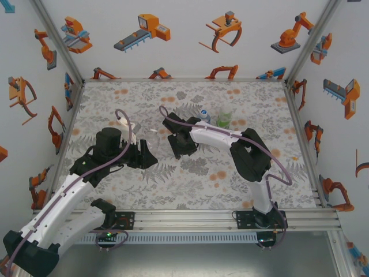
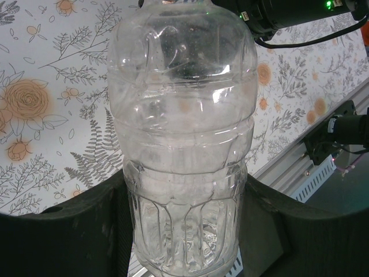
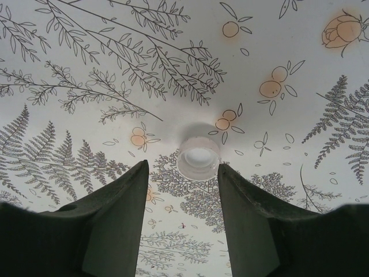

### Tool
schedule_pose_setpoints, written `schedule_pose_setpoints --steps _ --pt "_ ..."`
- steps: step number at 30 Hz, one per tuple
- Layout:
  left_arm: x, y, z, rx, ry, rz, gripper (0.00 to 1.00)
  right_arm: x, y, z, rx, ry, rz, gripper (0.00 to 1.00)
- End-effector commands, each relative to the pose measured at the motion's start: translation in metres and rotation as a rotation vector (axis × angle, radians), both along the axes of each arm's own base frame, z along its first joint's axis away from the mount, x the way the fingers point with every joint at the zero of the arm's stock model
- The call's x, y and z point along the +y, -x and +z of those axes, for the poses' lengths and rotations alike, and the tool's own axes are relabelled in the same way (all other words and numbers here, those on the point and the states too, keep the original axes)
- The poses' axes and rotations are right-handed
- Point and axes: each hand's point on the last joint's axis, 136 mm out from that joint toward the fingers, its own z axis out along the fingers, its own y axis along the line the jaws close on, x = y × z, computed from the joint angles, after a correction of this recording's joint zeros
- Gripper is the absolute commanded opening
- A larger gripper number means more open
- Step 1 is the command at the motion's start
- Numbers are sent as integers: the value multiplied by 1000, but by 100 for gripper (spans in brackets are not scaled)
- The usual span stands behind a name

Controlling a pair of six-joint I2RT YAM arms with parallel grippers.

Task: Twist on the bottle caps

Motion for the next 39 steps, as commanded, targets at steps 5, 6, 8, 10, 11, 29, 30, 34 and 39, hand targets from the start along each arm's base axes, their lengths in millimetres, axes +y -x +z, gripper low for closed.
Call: schedule_pose_setpoints --steps 5,6,8,10,11,29,30,34,39 --pt "-4 -1 5 -8 30 -7 4 -4 4 -5 8 24 7 49" --pt "-4 -1 5 -9 31 -8 4 -4 4 -6 10 26 8 49" --pt "-4 -1 6 -10 34 -8 4 -5 5 -8 12 31 8 49" --pt "-4 -1 6 -9 33 -8 4 -6 5 -10 15 35 8 49" --pt "-4 -1 5 -7 32 -8 4 -6 6 -11 18 36 8 49" --pt "-9 -4 7 -1 42 -20 4 -7 12 -29 51 37 8 46" --pt "-9 -5 7 -2 42 -20 4 -6 12 -29 52 28 7 45" --pt "-10 -4 9 -2 50 -22 4 -1 15 -27 55 -27 -7 32" --pt "-10 -4 10 -7 56 -19 4 6 17 -15 50 -114 -20 26"
